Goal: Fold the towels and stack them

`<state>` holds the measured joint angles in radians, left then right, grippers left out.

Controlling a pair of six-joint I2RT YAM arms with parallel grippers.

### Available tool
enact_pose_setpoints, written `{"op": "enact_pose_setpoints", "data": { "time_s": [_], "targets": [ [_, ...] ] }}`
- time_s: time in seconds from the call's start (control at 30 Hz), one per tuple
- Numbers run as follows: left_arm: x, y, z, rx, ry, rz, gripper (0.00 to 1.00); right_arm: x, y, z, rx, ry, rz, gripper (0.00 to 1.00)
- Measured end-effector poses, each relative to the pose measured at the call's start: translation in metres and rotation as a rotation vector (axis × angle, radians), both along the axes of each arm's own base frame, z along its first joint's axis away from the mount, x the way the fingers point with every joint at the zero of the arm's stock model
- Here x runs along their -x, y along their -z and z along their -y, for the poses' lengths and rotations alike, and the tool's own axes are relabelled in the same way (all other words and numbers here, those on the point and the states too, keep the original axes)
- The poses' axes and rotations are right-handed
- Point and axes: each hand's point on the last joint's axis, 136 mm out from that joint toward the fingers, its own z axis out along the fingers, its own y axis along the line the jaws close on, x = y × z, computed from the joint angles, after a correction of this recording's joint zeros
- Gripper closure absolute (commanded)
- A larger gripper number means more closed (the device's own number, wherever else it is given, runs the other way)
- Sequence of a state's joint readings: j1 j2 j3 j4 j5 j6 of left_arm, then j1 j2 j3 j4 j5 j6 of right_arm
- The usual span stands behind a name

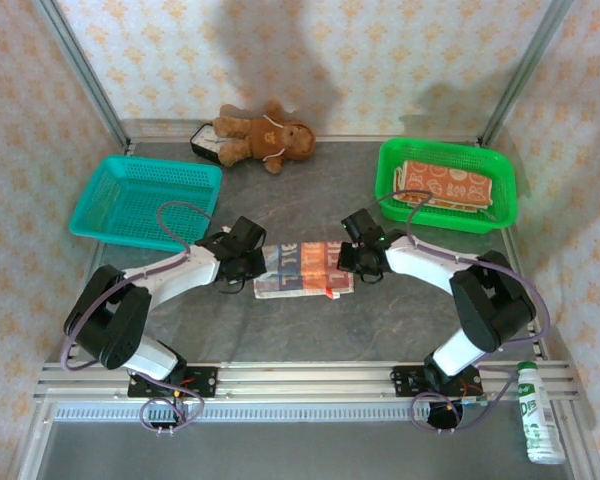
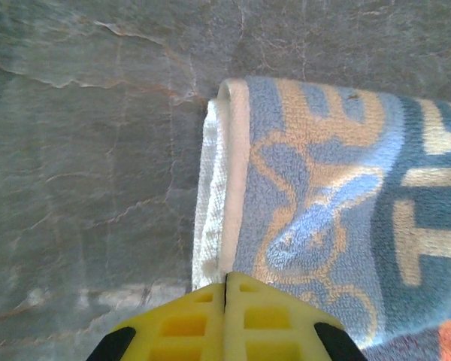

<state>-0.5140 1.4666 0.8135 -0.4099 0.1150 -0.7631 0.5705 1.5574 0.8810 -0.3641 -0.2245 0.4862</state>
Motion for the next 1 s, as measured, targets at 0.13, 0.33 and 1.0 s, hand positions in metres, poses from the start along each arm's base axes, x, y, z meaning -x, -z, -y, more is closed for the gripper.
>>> {"op": "enact_pose_setpoints", "data": {
  "time_s": [0.13,0.33,1.0],
  "targets": [
    [0.003,-0.021,-0.002,0.017,0.0,0.029,1.0,0.001,-0.016,0.001,-0.019,0.0,0.03,1.0],
    [0.015,-0.033,-0.007,0.025,-0.019,0.021,1.0,0.007,-0.03,0.004,-0.036,0.003,0.05,1.0],
    [0.069,0.001,0.011,0.053,-0.016,-0.069,1.0,0.052,0.002,0.023,-0.022,0.011,-0.061,1.0]
  ]
}}
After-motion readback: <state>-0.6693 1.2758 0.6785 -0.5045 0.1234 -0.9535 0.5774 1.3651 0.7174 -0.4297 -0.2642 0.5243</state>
